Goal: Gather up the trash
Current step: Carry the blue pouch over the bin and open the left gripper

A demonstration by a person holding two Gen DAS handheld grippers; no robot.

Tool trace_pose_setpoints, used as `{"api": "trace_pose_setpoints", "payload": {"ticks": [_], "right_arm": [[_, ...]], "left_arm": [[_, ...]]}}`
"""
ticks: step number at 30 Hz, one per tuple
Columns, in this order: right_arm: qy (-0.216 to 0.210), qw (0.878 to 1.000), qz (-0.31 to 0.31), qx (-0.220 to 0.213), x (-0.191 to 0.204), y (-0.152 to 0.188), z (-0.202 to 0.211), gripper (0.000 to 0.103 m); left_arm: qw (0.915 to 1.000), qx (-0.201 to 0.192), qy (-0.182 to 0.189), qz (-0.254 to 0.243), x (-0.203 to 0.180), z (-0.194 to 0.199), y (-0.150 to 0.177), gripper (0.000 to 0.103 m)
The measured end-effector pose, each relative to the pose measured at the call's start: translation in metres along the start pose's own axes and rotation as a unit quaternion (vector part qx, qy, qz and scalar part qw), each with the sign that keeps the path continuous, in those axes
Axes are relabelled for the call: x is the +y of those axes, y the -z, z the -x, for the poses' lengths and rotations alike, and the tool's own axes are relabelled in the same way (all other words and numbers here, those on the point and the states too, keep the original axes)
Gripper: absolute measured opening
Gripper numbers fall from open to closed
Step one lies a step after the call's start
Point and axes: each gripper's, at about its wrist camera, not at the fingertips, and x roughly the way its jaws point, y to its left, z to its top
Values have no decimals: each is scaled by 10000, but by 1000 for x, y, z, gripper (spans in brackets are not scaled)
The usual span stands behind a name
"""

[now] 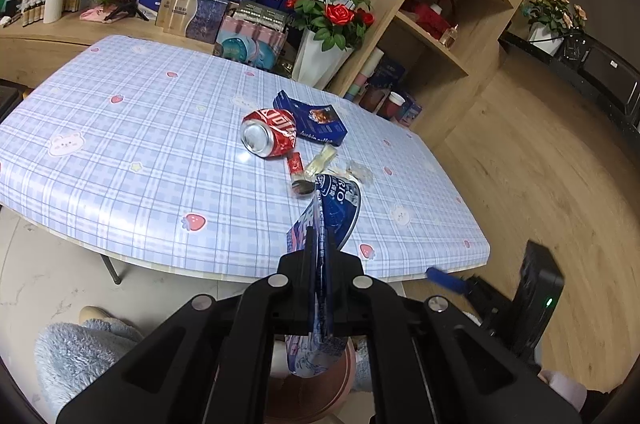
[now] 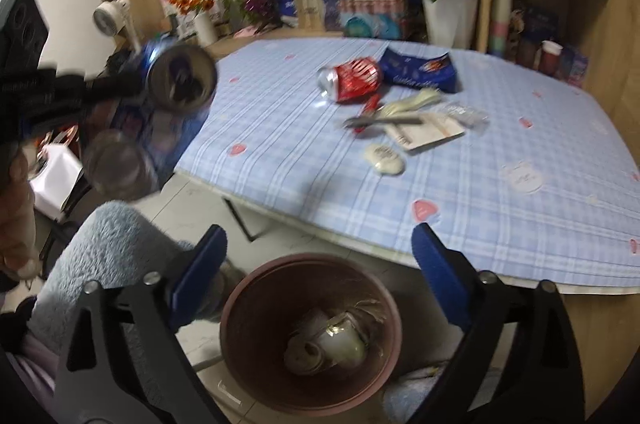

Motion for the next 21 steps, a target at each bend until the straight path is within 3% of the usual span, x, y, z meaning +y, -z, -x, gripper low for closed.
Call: {"api": "trace_pose_setpoints", "payload": {"ticks": [10, 21], "right_arm": [[735, 9943, -364, -681, -36, -12, 29, 97], [893, 9925, -587, -600, -56, -8, 27, 97]], "left_arm": [[9993, 258, 156, -233, -9, -18, 20, 4], [9973, 559, 312, -350, -17, -36, 36, 4]]}}
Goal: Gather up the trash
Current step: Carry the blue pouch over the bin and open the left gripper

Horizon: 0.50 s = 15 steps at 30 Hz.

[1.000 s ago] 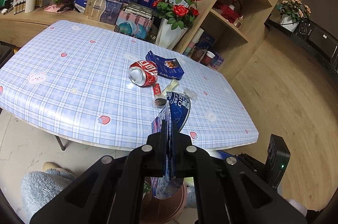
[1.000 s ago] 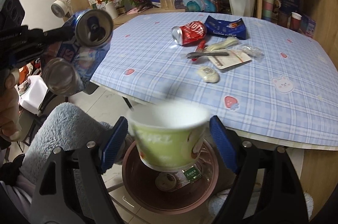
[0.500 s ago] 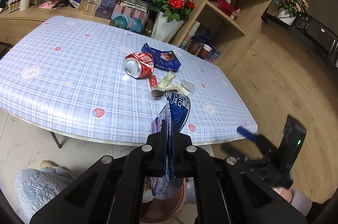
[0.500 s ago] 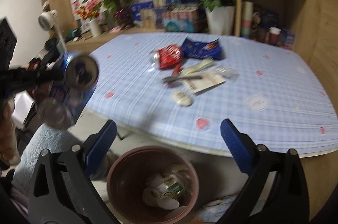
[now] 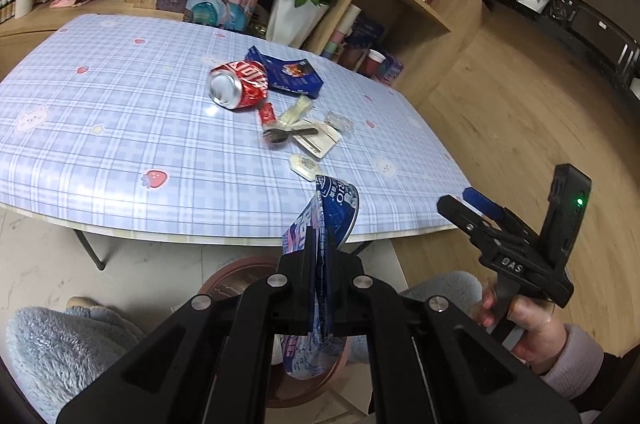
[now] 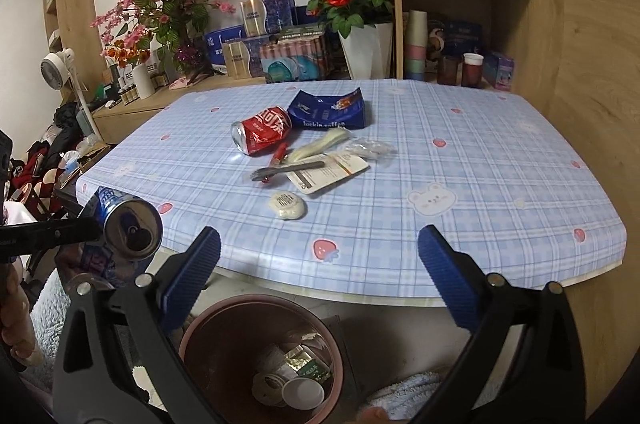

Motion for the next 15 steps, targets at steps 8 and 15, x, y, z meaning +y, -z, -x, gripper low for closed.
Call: {"api": "trace_pose_setpoints", "payload": {"ticks": [8, 15], "right_arm": [[42, 10000, 29, -9, -1, 1, 0, 97], [75, 10000, 9, 16, -1, 2, 0, 97]], "left_arm": [[9995, 114, 110, -280, -13, -5, 7, 4], [9982, 147, 223, -533, -22, -5, 9, 10]]}}
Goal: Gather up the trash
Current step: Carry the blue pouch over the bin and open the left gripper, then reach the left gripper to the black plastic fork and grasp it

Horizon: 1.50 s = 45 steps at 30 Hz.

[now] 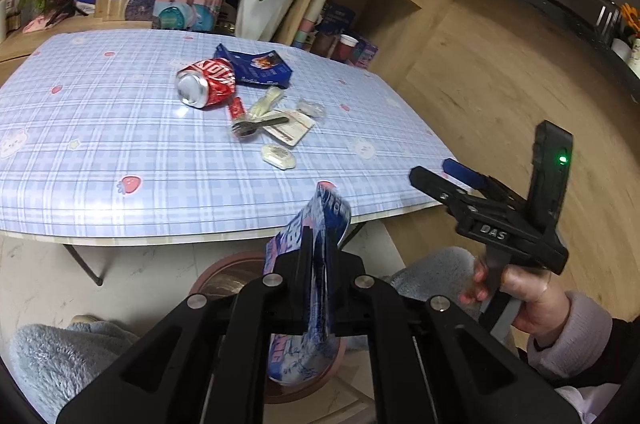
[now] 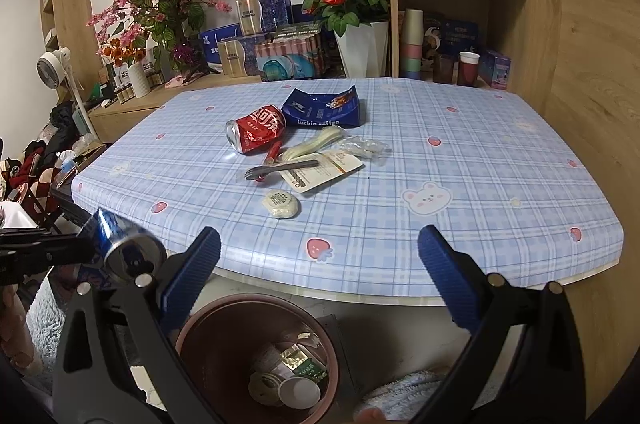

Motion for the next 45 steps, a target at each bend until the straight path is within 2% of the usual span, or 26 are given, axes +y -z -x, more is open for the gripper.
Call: {"api": "trace_pose_setpoints", "payload": {"ticks": [2, 3, 4, 6, 8, 10, 12, 17, 23, 26, 33, 36, 41, 45], "right_arm": [[-2, 10000, 6, 16, 1, 0, 0, 97], [1, 10000, 15, 20, 1, 0, 0, 97], [2, 10000, 24, 23, 2, 0, 0, 97], [8, 10000, 27, 23, 2, 1, 0, 97], [34, 10000, 7, 22, 2, 1, 0, 97], [41, 10000, -21, 25, 1, 1, 0, 97], [63, 10000, -43, 22, 0, 1, 0, 97], [42, 9999, -124, 31, -5, 2, -4, 97], [-75, 9999, -123, 73, -9, 1, -14, 98], [94, 9998, -102, 152, -11, -3, -22, 98], [24, 9991, -387, 141, -30, -17, -33, 98], [7, 9989, -384, 285, -35, -17, -41, 98], [363, 9983, -239, 398, -42, -15, -50, 97], [405, 9967, -388, 579, -57, -17, -62, 97]], "left_arm": [[10000, -59, 27, -74, -3, 2, 0, 24], [9999, -92, 6, -100, -4, 3, -1, 38], [9998, -142, -21, -118, -5, 5, -1, 47], [9996, -239, -81, -122, -4, 8, -3, 54], [9992, -317, -229, -96, -2, 9, -4, 67], [9979, -490, -427, 28, 5, 14, -5, 84], [9958, -646, -633, 147, 11, 19, -7, 89], [9901, -907, -1034, 268, 27, 26, -11, 90], [9894, -876, -1136, 211, 41, 21, -21, 91], [9929, -493, -1079, 109, 45, 6, -35, 90], [9959, -56, -872, -250, 47, -39, -70, 89], [9949, 281, -796, -554, 46, -70, -86, 83], [9899, 702, -806, -928, 49, -119, -107, 77], [9847, 1084, -756, -1132, 56, -160, -118, 59]]}}
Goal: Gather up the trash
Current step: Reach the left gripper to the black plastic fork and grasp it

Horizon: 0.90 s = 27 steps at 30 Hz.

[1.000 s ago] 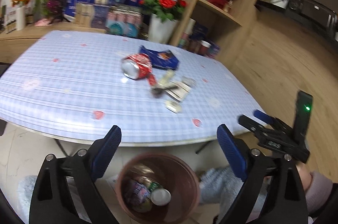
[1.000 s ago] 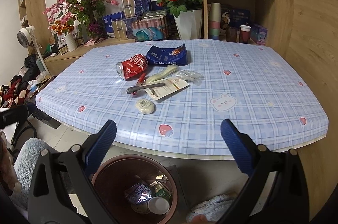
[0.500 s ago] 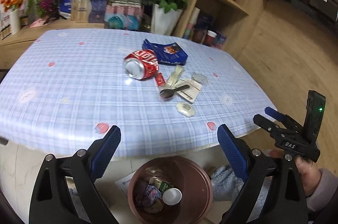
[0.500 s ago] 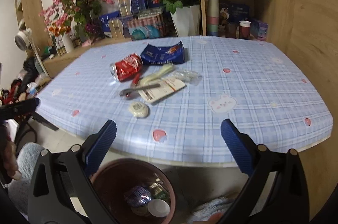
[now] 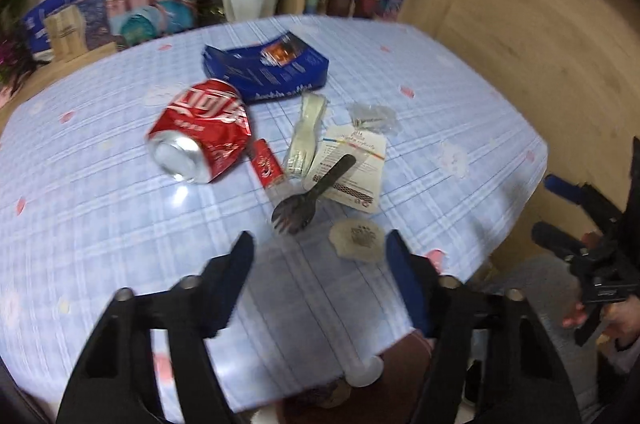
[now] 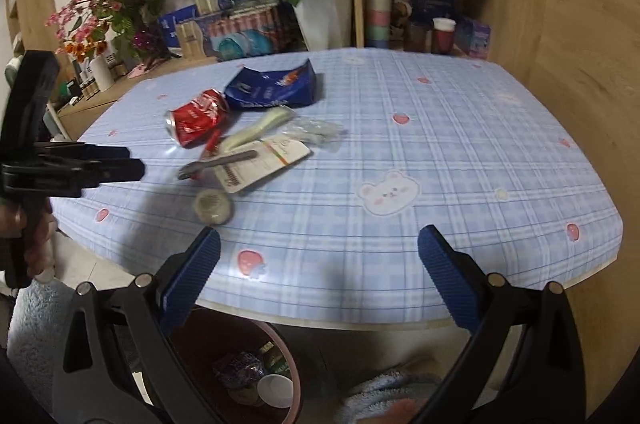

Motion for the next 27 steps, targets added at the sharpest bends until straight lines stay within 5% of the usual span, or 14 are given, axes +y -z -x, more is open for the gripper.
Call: {"api": "trace_pose_setpoints", "payload": {"ticks": [11, 14, 18, 26, 27], "right_arm": [[53, 9996, -114, 243, -20, -7, -34, 97], [22, 9992, -173, 351, -23, -6, -43, 97], [-60, 9987, -275, 430, -25, -5, -50, 97], [-184, 9985, -192, 486, -18, -4, -53, 97], [-195, 9984, -186, 498, -17, -4, -53, 97]], "left_arm": [[9965, 711, 21, -432, -3, -75, -30, 49], [9971, 652, 3, -400, -1, -78, -32, 48], [9974, 654, 53, -306, 5, -77, -35, 33], [9966, 636, -83, -526, 1, -79, -35, 31], [9965, 634, -70, -542, 0, -79, -35, 18]]}}
